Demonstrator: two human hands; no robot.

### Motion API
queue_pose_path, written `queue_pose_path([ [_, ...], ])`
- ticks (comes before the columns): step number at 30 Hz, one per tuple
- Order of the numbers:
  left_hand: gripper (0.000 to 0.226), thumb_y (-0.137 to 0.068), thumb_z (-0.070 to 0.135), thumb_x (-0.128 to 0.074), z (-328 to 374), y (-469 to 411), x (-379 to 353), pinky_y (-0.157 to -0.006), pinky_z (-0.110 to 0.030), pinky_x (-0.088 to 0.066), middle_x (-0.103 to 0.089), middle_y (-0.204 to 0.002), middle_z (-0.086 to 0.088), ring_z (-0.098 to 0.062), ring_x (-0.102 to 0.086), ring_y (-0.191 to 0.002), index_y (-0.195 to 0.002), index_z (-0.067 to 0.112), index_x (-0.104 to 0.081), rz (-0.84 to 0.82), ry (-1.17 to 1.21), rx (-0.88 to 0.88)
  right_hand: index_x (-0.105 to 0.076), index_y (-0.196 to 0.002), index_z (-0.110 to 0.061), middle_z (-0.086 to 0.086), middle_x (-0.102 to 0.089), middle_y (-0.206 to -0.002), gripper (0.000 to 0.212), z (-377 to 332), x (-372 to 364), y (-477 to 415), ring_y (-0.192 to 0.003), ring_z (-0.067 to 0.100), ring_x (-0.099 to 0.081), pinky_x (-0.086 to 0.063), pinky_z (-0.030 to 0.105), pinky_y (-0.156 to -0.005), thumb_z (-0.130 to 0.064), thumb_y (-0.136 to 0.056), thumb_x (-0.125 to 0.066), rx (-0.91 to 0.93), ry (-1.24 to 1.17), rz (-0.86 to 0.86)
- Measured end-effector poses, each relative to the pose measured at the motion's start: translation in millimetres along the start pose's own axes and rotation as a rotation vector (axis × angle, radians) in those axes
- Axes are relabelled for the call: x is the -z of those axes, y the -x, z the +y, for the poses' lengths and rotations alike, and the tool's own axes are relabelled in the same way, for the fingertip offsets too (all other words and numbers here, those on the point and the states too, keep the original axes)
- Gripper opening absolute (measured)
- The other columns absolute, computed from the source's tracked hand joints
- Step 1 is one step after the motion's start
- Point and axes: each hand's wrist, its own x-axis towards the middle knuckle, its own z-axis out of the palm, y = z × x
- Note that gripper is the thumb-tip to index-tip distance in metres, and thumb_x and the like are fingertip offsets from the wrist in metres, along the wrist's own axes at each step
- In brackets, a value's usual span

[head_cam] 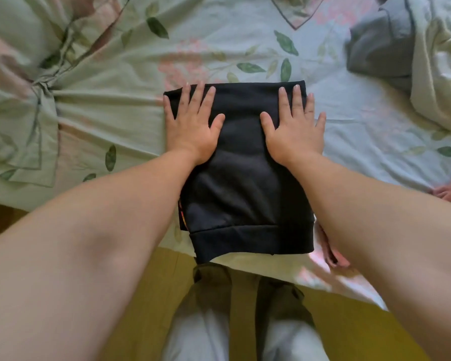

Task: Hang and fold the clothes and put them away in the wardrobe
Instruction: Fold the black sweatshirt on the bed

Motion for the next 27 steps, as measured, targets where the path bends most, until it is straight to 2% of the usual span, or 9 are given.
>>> queue_pose_path([
  [9,0.071,-0.097,0.064,-0.024,-24,-21,-14,-0.123,-0.059,-0.005,-0.020,-0.167,-0.002,-0.028,-0.012,-0.155,-0.160,0.031,-0.019,0.041,0.084,-0.041,0.001,-0.161,-0.036,-0.008,0.008,-0.170,0.074,2,-20,-8,-0.156,0.025,0.010,0.000,0.055,-0.124,-0.069,-0.096,-0.012,-0.030,-0.038,0.099],
  [12,0.072,-0.097,0.063,-0.023,-24,-21,-7,-0.123,-0.057,-0.006,-0.021,-0.166,-0.003,-0.029,-0.012,-0.155,-0.160,0.028,-0.020,0.006,0.070,-0.059,0.004,-0.161,-0.035,-0.007,0.010,-0.170,0.074,2,-17,-8,-0.156,0.026,0.011,0.001,0.056,-0.124,-0.069,-0.096,-0.010,-0.025,-0.016,0.064],
  [16,0.073,-0.099,0.063,-0.020,-14,-18,14,-0.124,-0.057,-0.002,-0.014,-0.167,-0.006,-0.029,-0.006,-0.155,-0.161,0.025,-0.012,-0.057,-0.040,-0.041,0.009,-0.160,-0.032,-0.004,0.014,-0.169,0.076,-1,2,-6,-0.155,0.028,0.014,0.004,0.058,-0.123,-0.069,-0.096,-0.006,-0.013,0.037,-0.043],
  [17,0.074,-0.100,0.062,-0.026,-9,-13,21,-0.125,-0.054,-0.004,-0.012,-0.168,-0.008,-0.029,-0.005,-0.156,-0.161,0.023,-0.012,-0.038,-0.004,0.005,0.006,-0.161,-0.030,-0.003,0.012,-0.169,0.075,-2,8,-2,-0.156,0.028,0.012,0.002,0.058,-0.123,-0.068,-0.097,-0.008,-0.011,0.037,-0.040],
  [19,0.073,-0.100,0.053,-0.041,-4,-1,28,-0.123,-0.043,-0.016,-0.014,-0.166,-0.015,-0.032,-0.014,-0.154,-0.160,0.015,-0.020,0.087,0.241,0.197,-0.001,-0.162,-0.027,0.000,0.006,-0.170,0.072,-4,14,14,-0.156,0.027,0.004,-0.007,0.056,-0.124,-0.062,-0.102,-0.017,-0.018,-0.037,-0.004],
  [21,0.065,-0.101,0.041,-0.050,-7,4,33,-0.114,-0.033,-0.027,-0.032,-0.157,-0.018,-0.033,-0.035,-0.144,-0.153,0.007,-0.033,0.235,0.532,0.500,-0.007,-0.163,-0.023,0.001,0.002,-0.171,0.069,-1,15,30,-0.156,0.028,-0.003,-0.015,0.053,-0.123,-0.055,-0.104,-0.027,-0.045,-0.157,0.014],
  [23,0.051,-0.104,0.039,-0.048,-16,-3,35,-0.099,-0.028,-0.036,-0.051,-0.142,-0.012,-0.030,-0.051,-0.130,-0.143,0.007,-0.046,0.226,0.741,0.748,-0.013,-0.162,-0.020,0.004,-0.002,-0.170,0.067,3,17,36,-0.155,0.029,-0.011,-0.019,0.050,-0.122,-0.049,-0.105,-0.034,-0.058,-0.239,0.031],
  [25,0.044,-0.104,0.043,-0.044,-24,-13,37,-0.088,-0.027,-0.040,-0.065,-0.127,-0.008,-0.029,-0.059,-0.118,-0.127,0.009,-0.061,0.115,0.794,0.750,-0.019,-0.161,-0.020,0.008,-0.010,-0.169,0.064,4,25,26,-0.153,0.029,-0.018,-0.022,0.048,-0.120,-0.046,-0.105,-0.038,-0.053,-0.307,0.079],
  [27,0.040,-0.102,0.044,-0.047,-29,-20,41,-0.090,-0.033,-0.049,-0.070,-0.115,-0.007,-0.029,-0.063,-0.109,-0.113,0.011,-0.067,0.066,0.832,0.697,-0.022,-0.160,-0.024,0.010,-0.020,-0.166,0.063,3,36,5,-0.149,0.031,-0.026,-0.025,0.048,-0.119,-0.046,-0.104,-0.039,-0.050,-0.363,0.097],
])
